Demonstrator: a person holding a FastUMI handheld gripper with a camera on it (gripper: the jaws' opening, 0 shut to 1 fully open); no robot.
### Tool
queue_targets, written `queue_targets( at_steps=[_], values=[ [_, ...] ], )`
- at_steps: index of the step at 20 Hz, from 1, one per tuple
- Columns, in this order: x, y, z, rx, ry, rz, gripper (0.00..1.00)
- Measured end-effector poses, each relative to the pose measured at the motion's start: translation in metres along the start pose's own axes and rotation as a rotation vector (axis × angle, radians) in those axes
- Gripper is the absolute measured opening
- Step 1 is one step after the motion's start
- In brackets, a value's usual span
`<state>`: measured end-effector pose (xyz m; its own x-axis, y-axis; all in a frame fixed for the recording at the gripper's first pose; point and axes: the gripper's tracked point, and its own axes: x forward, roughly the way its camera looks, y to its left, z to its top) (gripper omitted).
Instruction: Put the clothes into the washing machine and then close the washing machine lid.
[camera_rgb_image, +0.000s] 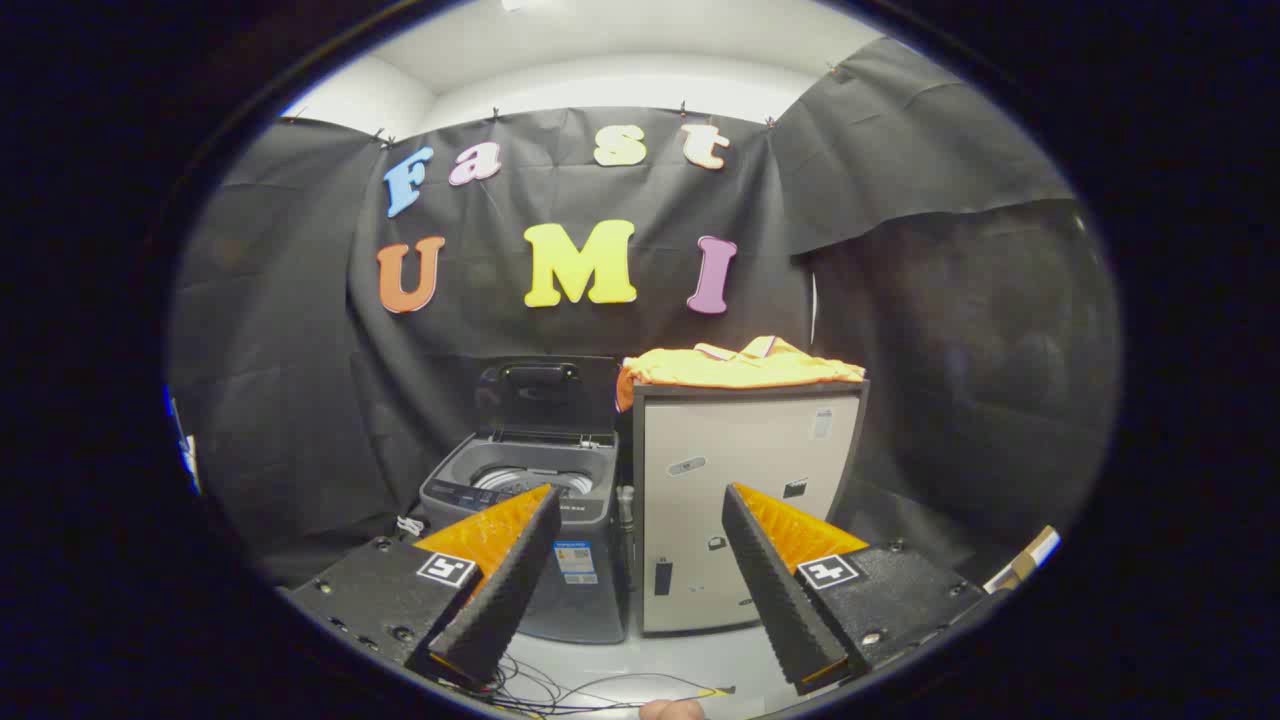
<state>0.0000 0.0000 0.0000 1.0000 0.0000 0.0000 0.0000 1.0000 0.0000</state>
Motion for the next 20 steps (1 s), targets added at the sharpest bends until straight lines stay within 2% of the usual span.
queue_targets(
  at_steps=[6,13,20],
  values=[
    [0.011,-0.002,0.005,0.008,-0.013,-0.024,1.0],
    [0.021,0.013,0.011,-0.01,-0.007,0.024,1.0],
    [0.029,0.013,0.014,-0.015,-0.008,0.022,1.0]
  ],
)
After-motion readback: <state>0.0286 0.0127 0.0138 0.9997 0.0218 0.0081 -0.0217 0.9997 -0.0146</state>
